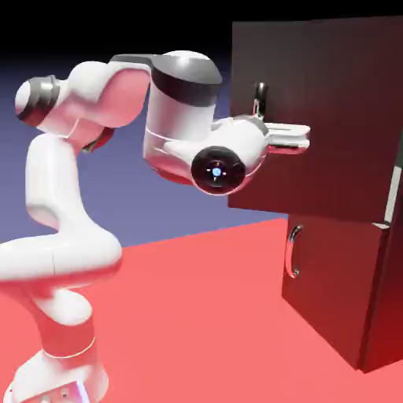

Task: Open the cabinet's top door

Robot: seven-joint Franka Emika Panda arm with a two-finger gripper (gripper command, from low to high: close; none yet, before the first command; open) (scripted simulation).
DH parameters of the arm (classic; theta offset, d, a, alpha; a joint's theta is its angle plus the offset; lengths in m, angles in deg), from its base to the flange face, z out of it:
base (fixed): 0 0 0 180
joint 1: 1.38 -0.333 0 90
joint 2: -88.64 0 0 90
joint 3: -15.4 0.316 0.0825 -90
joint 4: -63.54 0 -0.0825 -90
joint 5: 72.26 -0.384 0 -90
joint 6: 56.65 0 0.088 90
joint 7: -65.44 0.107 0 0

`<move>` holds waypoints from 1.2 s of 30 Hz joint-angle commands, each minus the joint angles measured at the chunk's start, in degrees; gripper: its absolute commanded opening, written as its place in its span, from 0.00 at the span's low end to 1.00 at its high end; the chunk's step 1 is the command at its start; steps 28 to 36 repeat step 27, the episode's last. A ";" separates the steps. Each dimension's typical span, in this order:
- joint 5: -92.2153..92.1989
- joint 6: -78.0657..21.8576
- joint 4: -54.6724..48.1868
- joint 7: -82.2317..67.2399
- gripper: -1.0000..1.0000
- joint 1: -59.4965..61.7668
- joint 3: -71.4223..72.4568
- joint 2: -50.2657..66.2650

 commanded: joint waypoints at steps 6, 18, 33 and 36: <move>10.48 -5.99 -9.65 -6.42 0.00 5.65 3.51 12.46; 28.74 -6.75 -29.03 -10.43 0.00 9.37 12.31 37.38; 39.57 -5.59 -43.06 -6.29 0.00 4.13 14.99 55.58; 39.57 -5.59 -43.06 -6.29 0.00 4.13 14.99 55.58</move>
